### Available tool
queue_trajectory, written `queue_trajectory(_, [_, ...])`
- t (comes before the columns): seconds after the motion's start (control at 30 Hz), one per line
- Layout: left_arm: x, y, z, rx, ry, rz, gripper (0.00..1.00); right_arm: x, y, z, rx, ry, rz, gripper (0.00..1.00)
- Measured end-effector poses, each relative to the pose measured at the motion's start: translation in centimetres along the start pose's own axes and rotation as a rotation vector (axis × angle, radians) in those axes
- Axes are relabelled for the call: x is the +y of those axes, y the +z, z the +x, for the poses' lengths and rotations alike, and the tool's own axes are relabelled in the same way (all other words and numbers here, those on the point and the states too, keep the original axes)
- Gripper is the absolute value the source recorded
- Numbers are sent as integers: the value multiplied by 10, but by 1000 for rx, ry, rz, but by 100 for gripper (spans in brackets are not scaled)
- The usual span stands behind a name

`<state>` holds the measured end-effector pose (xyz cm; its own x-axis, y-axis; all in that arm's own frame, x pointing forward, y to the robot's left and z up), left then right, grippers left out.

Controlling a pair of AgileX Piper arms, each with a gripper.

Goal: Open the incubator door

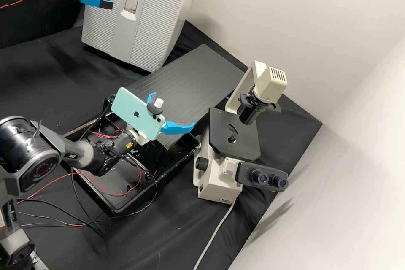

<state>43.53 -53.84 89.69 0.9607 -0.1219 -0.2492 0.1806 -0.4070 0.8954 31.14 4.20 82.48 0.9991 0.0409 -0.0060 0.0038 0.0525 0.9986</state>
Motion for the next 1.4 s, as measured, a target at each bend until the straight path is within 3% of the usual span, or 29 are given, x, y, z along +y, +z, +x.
queue_trajectory(0.53, [-1, -1, -1, 10, -1, 6, 0, 0, 0, 0, 0, 0, 0, 100])
queue_trajectory(1.0, [2, -3, -4, 38, 13, -24, 0, 0, 0, 0, 0, 0, 0, 100])
queue_trajectory(1.4, [3, -7, -5, 79, 11, -19, 0, 0, 0, 0, 0, 0, 0, 100])
